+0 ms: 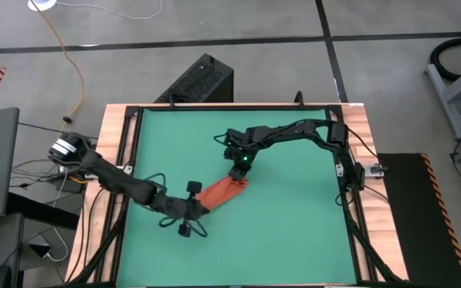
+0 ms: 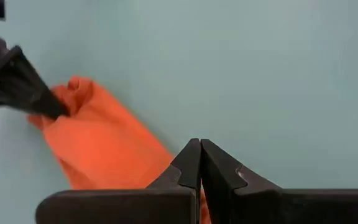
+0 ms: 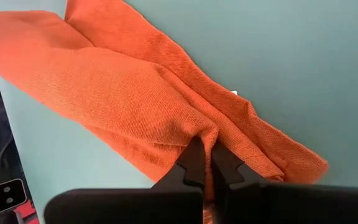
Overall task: Roll towel
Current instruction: Roll the orange towel
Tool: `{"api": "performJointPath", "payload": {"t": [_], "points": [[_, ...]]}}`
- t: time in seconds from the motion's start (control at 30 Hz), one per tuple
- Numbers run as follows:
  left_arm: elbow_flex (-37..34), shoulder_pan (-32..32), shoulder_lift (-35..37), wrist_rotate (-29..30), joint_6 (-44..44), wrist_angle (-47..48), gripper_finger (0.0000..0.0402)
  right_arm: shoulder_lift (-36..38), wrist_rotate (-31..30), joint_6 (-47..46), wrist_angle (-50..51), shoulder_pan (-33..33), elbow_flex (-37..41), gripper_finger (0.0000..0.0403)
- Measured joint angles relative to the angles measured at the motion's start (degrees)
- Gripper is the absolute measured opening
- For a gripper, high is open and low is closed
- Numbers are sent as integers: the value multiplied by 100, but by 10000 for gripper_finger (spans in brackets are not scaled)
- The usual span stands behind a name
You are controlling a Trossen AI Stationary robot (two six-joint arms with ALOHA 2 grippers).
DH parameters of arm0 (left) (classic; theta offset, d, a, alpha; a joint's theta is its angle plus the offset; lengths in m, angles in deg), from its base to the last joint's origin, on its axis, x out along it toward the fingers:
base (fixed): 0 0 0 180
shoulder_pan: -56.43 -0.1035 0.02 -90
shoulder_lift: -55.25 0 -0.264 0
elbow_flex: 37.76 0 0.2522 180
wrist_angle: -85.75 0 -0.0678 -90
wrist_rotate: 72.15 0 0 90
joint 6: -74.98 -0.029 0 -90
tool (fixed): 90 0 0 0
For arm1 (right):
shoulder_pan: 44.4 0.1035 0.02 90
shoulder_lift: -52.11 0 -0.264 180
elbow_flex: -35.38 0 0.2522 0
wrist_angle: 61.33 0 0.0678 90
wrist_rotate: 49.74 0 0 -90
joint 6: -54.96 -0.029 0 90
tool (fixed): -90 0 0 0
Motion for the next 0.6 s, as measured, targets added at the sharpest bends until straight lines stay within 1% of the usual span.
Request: {"api": "performJointPath", "payload": {"t": [0.17,0.23,0.3,0.6], "points": [[352,-2,-435,504,-140,480,0,0,-5,-107,-2,21,4,14],[351,-5,-489,819,-141,516,0,0,-5,-110,-2,28,4,14],[308,-42,-521,1011,-143,541,0,0,-7,-111,-2,32,4,14],[-8,-203,-523,1098,293,648,0,-2,-4,-111,9,34,7,14]]}}
